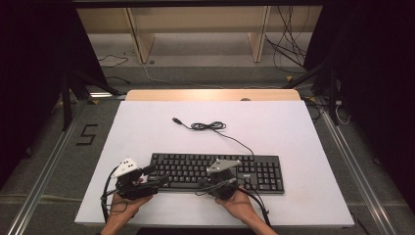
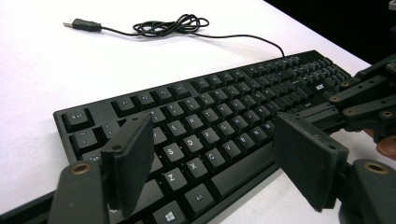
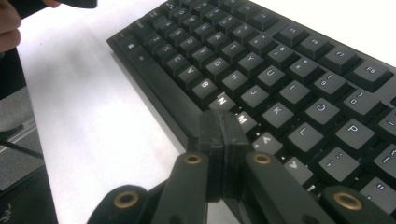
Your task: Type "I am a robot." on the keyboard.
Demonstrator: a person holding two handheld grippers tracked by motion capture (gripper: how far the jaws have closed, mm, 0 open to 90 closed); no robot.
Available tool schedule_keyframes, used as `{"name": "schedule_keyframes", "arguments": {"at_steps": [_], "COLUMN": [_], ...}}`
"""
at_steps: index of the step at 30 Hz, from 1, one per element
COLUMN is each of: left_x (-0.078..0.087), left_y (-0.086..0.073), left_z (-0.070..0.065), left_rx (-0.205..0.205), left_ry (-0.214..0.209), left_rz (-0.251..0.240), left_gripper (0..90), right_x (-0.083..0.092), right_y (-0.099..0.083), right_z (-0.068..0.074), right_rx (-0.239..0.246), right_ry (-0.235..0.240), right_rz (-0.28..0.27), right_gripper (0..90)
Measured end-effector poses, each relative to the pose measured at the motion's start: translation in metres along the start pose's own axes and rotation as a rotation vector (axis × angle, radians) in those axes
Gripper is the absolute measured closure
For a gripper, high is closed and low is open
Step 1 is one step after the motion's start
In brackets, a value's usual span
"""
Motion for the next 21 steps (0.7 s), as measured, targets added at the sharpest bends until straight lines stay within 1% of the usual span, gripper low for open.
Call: {"name": "schedule_keyframes", "arguments": {"at_steps": [3, 7, 11, 21], "left_x": [0.0003, 0.001, 0.001, 0.001], "left_y": [-0.0007, -0.0014, -0.0027, -0.0026], "left_z": [-0.0006, -0.0025, -0.0029, -0.003], "left_rx": [-0.005, 0.011, 0.001, -0.003], "left_ry": [0.0, -0.011, -0.008, -0.006], "left_rz": [0.002, 0.002, 0.009, 0.008], "left_gripper": [29.0, 28.8, 28.6, 28.1], "right_x": [-0.0009, -0.0022, -0.0024, -0.0043], "right_y": [-0.0011, -0.0024, -0.0027, -0.0044], "right_z": [-0.0006, -0.0019, -0.0024, -0.0018], "right_rx": [0.004, 0.004, 0.002, 0.0], "right_ry": [-0.003, -0.006, -0.005, 0.001], "right_rz": [0.006, 0.012, 0.014, 0.022], "right_gripper": [90.0, 90.0, 90.0, 90.0]}}
Point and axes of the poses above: each handheld gripper's, and its own axes: x roughly backward along the jaws, y roughly out of its top, z roughly to its left, the point moved 9 cm from there along -x, roughly forward along the jaws, and after that the axes turned 14 degrees about x, right-handed, at the moved point
